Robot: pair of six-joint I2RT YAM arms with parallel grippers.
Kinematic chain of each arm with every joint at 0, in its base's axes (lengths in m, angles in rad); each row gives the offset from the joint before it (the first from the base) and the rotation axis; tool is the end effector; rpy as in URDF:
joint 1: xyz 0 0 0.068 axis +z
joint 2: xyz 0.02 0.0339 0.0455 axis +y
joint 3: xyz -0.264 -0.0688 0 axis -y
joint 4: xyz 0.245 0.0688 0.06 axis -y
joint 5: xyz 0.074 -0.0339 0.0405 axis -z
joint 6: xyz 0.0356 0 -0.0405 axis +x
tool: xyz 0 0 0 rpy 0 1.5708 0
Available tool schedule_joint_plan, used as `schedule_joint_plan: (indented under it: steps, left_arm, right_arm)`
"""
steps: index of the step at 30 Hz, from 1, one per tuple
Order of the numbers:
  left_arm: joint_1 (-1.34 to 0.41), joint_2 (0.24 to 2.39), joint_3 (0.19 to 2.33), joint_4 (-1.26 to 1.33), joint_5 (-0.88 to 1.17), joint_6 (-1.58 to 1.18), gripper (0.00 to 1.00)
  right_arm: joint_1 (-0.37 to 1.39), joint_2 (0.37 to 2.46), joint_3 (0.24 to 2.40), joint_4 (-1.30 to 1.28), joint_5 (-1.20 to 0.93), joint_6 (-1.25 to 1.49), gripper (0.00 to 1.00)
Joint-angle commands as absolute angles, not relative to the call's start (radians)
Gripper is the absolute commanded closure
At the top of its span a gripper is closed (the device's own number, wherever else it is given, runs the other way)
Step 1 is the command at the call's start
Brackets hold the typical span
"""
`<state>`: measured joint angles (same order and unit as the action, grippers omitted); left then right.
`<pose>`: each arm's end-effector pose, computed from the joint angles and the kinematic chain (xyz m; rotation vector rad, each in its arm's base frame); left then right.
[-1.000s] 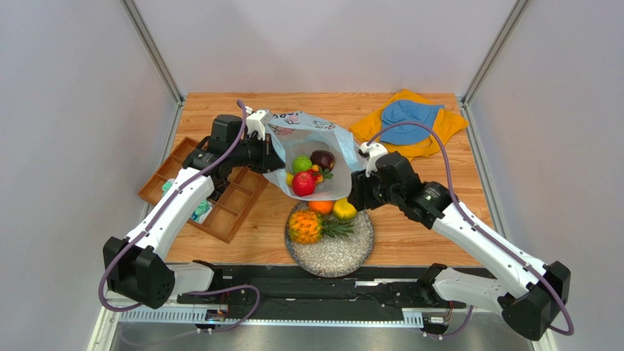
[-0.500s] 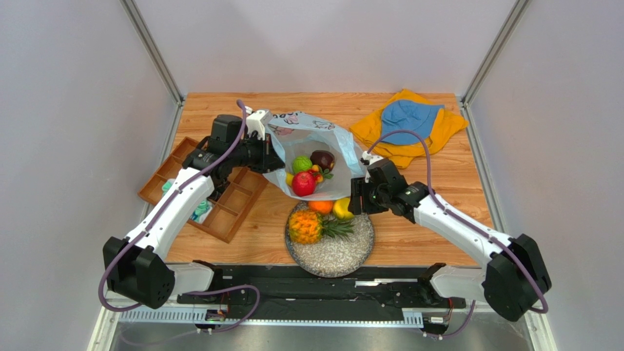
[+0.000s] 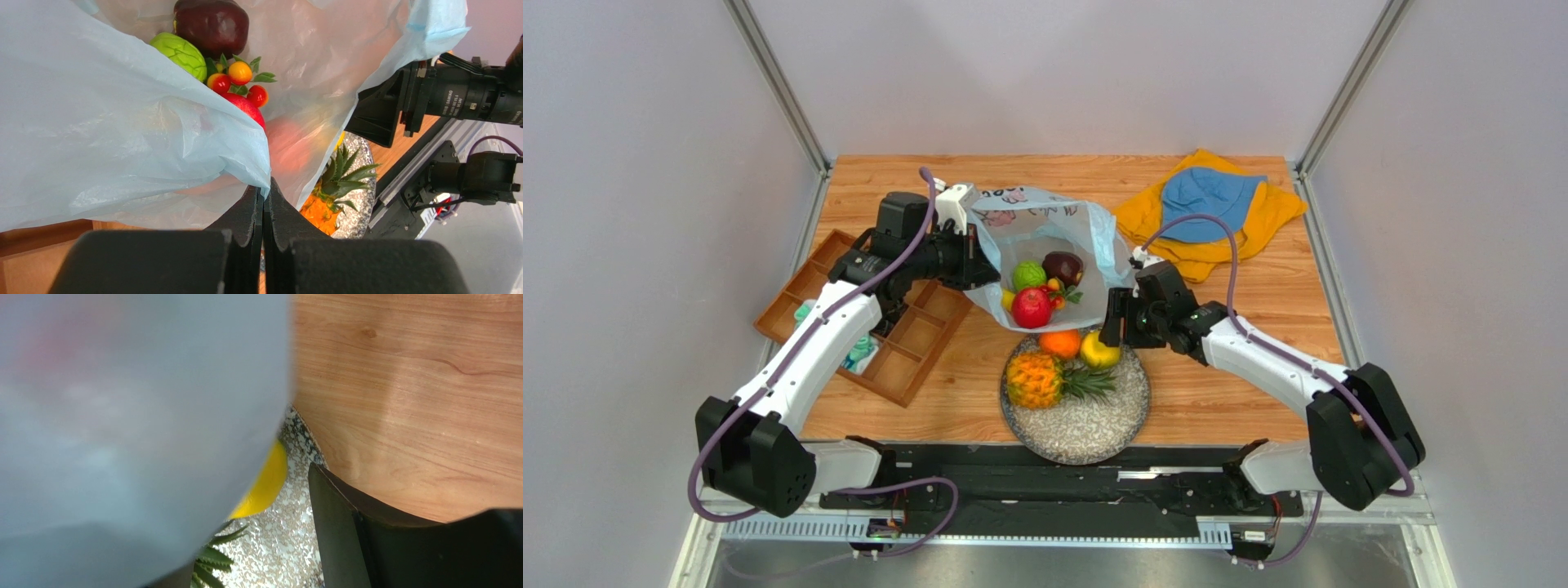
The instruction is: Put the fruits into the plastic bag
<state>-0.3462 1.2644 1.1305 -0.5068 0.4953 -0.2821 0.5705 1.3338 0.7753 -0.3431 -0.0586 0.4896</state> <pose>0.2535 -0.1094 0.3290 0.3573 2.2388 -0.8895 0.2224 0.1452 0.2053 -0.1288 2.5422 0.5118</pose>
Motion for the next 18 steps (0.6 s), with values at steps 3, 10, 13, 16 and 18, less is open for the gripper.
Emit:
schedule_joint_plan:
  steps: [3, 10, 13, 16, 18]
  left_arm:
    - [-0.342, 1.255, 1.167, -0.503, 0.500, -0.270, 1.00]
    - [-0.342, 1.255, 1.167, -0.502, 0.503, -0.272, 1.00]
    - [-0.342, 1.255, 1.167, -0.503, 0.505, -0.270, 1.00]
    - [-0.342, 1.253, 1.167, -0.503, 0.503, -0.270, 1.00]
    - [-0.342, 1.252, 1.167, -0.503, 0.503, -0.270, 1.00]
  right_arm:
    - [0.561, 1.371, 0.750, -0.250, -0.090, 0.525, 0.36]
    - [0.549, 1.390, 0.719, -0.221, -0.127, 0.543, 0.40]
    - [0.546, 1.407, 0.712, -0.218, -0.147, 0.558, 0.42]
    - [0.545, 1.407, 0.695, -0.218, -0.163, 0.572, 0.44]
    - [0.542, 1.404, 0.684, -0.218, -0.166, 0.583, 0.45]
